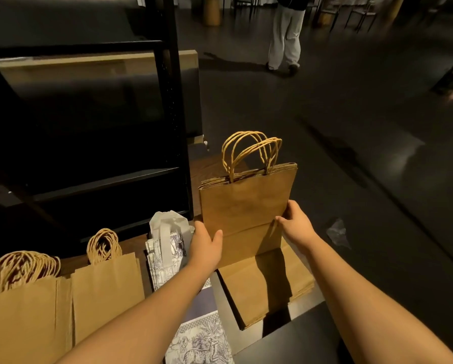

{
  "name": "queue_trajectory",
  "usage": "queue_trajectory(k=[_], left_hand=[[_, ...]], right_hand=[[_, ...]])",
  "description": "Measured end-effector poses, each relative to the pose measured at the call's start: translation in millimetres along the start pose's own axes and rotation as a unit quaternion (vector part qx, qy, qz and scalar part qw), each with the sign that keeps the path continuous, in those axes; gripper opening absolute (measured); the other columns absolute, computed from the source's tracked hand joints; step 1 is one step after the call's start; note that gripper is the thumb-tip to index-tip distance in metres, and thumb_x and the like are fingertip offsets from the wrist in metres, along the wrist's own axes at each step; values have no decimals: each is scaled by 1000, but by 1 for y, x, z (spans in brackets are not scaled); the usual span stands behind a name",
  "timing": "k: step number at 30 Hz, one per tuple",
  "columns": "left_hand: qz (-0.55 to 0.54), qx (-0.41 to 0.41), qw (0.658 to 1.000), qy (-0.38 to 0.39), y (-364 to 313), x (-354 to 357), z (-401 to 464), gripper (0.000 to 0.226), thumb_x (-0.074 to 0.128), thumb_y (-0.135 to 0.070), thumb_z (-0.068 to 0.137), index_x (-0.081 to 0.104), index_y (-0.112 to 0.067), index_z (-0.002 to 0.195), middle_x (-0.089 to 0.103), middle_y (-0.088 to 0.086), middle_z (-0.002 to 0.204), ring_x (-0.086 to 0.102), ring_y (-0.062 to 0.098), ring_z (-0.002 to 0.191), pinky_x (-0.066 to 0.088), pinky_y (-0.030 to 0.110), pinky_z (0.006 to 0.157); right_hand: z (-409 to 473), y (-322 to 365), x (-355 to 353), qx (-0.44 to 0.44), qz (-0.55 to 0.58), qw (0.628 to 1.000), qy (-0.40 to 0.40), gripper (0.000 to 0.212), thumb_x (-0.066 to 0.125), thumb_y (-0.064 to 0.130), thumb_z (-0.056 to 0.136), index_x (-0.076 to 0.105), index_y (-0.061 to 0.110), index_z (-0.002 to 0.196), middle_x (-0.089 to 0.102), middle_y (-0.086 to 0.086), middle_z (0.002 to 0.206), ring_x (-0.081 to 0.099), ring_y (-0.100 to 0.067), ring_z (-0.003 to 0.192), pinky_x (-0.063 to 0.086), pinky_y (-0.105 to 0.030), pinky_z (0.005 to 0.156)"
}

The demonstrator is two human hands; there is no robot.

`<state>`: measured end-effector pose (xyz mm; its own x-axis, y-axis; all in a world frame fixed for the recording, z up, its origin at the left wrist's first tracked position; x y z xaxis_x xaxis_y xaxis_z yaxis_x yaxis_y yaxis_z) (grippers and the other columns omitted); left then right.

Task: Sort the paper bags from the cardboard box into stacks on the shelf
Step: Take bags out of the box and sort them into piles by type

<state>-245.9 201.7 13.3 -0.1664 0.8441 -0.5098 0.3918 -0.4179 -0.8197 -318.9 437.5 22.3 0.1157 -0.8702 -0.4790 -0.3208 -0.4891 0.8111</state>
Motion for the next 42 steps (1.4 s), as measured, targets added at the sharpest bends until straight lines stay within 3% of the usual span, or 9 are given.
queue_trajectory(k=[4, 7, 9, 12, 16, 21, 26, 35, 42], left_hand=[[-20, 6, 1000, -13, -12, -3, 4, 46, 40, -20, 103, 22, 2, 139, 40, -6, 90, 48, 20, 92, 37, 31, 74], [-65, -7, 998, 3, -19, 3, 5, 61, 37, -20, 104, 1, -2, 151, 42, 11, 136, 38, 28, 132, 36, 34, 95], [-83, -41, 996, 14, -16, 13, 5, 62, 38, -20, 104, 0, -7, 151, 25, 12, 155, 32, 27, 138, 32, 34, 105], [-70, -96, 992, 36, -4, 33, -4, 38, 41, -16, 102, 22, -7, 133, 43, 12, 131, 45, 23, 106, 35, 29, 84], [-73, -184, 976, 92, 40, 58, -12, 40, 49, -11, 94, 27, -10, 128, 49, 6, 107, 51, 20, 86, 44, 30, 72], [-43, -215, 968, 122, 75, 67, 1, 69, 58, -30, 62, 38, -13, 126, 57, 6, 106, 60, 27, 92, 56, 45, 84], [-3, -236, 965, 118, 80, 64, 3, 93, 55, -36, 59, 26, -13, 144, 43, 12, 132, 52, 31, 111, 52, 42, 91], [6, -272, 948, 165, 85, 72, 1, 91, 57, -32, 62, 26, -9, 144, 30, 13, 131, 51, 30, 112, 54, 41, 92], [-48, -274, 944, 177, 81, 79, 3, 95, 60, -27, 61, 24, -6, 146, 51, 16, 129, 58, 31, 110, 54, 31, 77]], right_hand=[[2, 19, -6, -44, -27, 998, -19, 36, 52, 22, 99, 46, 19, 134, 56, 1, 128, 55, -18, 116, 47, -41, 101], [6, 36, -19, -84, -39, 995, -38, 34, 52, 22, 98, 48, 20, 132, 56, 5, 123, 54, -13, 111, 48, -38, 97], [10, 41, -28, -93, -53, 993, -51, 35, 53, 22, 98, 48, 21, 132, 54, 8, 120, 53, -13, 111, 47, -38, 97], [14, 23, -31, -54, -67, 995, -56, 33, 54, 21, 97, 47, 23, 130, 57, 4, 119, 55, -14, 105, 49, -37, 91], [17, -27, -15, 49, -127, 991, -11, 31, 55, 18, 96, 49, 19, 127, 60, -1, 112, 57, -12, 89, 50, -32, 79], [21, -53, 5, 90, -187, 978, 7, 40, 56, 13, 96, 45, 13, 134, 58, -9, 125, 59, -23, 108, 50, -33, 84], [28, -61, 19, 96, -210, 973, 1, 43, 55, 10, 96, 45, 11, 138, 56, -11, 131, 57, -28, 116, 50, -35, 93], [37, -74, 23, 121, -198, 973, -2, 44, 51, 0, 94, 47, 11, 137, 58, -13, 122, 61, -27, 104, 54, -32, 81], [31, -85, 32, 164, -212, 961, 75, 53, 45, 8, 96, 30, 12, 147, 44, -15, 141, 47, -31, 126, 46, -43, 104]])
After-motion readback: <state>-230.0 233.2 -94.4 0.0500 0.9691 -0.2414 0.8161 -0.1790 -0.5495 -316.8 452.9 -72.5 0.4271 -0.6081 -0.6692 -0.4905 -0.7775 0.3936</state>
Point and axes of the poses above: each hand's wrist, its own z-axis towards the middle knuckle, its own x-axis out of the palm, y = z × x, the point moved 9 cm from there along z, towards the middle knuckle
